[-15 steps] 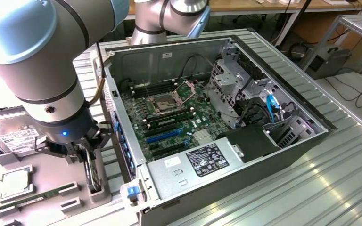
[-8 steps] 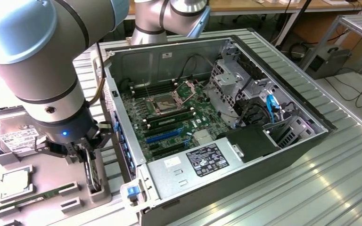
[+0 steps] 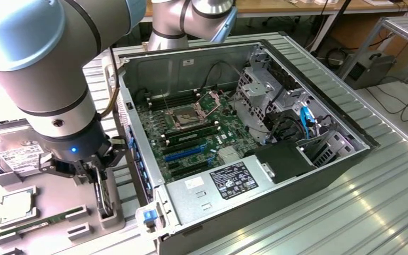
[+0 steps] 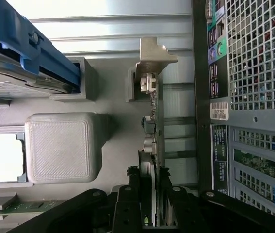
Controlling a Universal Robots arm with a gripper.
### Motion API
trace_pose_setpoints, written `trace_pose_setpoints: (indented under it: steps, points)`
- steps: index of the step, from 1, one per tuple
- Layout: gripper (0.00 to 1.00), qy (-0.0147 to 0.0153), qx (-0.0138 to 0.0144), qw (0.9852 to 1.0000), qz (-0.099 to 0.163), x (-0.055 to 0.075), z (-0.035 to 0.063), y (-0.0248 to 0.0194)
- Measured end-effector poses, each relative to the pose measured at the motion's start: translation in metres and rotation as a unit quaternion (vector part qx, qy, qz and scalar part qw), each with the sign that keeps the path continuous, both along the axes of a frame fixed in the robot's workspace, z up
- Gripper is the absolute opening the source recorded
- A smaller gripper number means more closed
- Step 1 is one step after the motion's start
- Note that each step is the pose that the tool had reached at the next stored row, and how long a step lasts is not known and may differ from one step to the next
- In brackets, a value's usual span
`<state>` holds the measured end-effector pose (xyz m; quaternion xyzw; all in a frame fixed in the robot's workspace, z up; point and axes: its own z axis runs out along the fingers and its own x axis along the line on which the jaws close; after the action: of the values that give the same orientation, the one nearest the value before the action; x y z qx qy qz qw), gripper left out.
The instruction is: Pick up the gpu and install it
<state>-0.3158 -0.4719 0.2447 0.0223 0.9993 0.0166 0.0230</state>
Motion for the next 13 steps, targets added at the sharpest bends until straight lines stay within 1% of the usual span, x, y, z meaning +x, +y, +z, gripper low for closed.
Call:
trace_pose_setpoints:
  steps: [9, 11, 13]
  points:
    - [0.27, 0.0016, 0.0006, 0.9999, 0.012, 0.001, 0.0093, 0.0]
    - [0.27, 0.002, 0.0008, 0.9999, 0.015, 0.002, 0.0126, 0.0]
    - [0.26, 0.003, 0.0017, 0.9998, 0.019, 0.002, 0.0207, 0.0]
